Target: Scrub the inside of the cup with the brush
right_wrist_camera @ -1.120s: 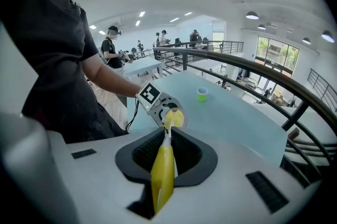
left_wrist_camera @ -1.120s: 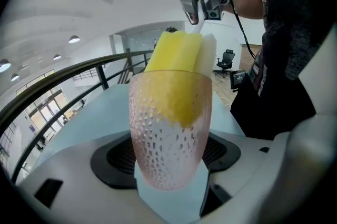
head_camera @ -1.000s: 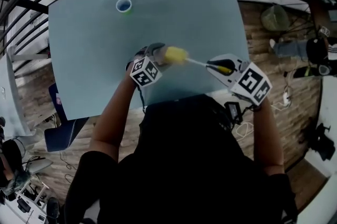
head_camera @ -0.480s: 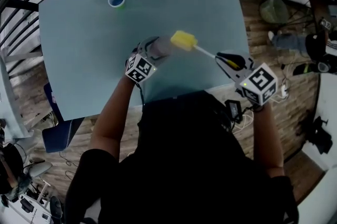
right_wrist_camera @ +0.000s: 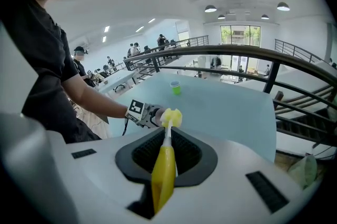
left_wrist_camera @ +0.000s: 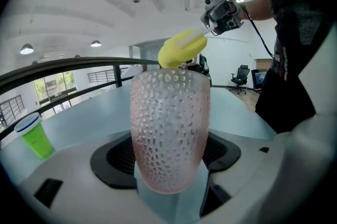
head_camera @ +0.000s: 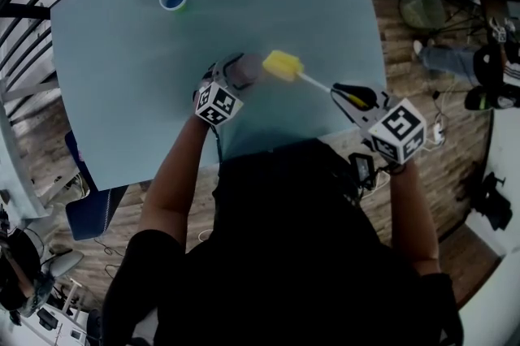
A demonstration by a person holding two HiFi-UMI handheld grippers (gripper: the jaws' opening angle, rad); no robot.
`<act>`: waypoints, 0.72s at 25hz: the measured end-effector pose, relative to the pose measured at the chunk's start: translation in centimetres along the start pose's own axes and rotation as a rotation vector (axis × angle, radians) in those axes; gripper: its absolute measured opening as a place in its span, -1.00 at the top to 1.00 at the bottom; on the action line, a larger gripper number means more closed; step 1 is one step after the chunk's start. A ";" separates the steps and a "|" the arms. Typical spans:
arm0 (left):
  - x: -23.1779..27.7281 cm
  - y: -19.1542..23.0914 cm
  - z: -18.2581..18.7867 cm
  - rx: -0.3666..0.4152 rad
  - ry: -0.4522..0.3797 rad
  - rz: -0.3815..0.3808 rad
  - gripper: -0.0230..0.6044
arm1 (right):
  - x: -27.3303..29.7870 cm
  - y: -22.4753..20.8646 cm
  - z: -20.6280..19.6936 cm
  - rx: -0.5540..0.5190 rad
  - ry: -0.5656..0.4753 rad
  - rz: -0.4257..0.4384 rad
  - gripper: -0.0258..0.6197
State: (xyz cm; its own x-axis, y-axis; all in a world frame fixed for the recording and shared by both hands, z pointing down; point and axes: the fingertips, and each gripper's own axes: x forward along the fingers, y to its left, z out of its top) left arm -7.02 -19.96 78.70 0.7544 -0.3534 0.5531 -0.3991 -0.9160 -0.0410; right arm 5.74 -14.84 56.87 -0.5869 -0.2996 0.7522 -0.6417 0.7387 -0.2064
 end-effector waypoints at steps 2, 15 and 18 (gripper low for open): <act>0.4 0.0 -0.3 0.007 0.008 -0.002 -0.19 | 0.3 -0.1 -0.2 0.006 0.012 -0.005 0.78; 1.5 0.4 -1.1 -0.020 0.002 0.011 -0.19 | 0.6 -0.3 -1.0 0.022 0.025 0.005 0.78; 1.4 0.3 -1.2 -0.025 0.002 0.014 -0.19 | 0.5 -0.4 -1.3 0.023 0.027 0.005 0.78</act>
State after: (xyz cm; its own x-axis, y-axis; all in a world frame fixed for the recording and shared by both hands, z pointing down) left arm -6.70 -20.53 80.50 0.7476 -0.3658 0.5543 -0.4223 -0.9060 -0.0284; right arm 6.35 -14.49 58.13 -0.5763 -0.2792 0.7680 -0.6501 0.7261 -0.2239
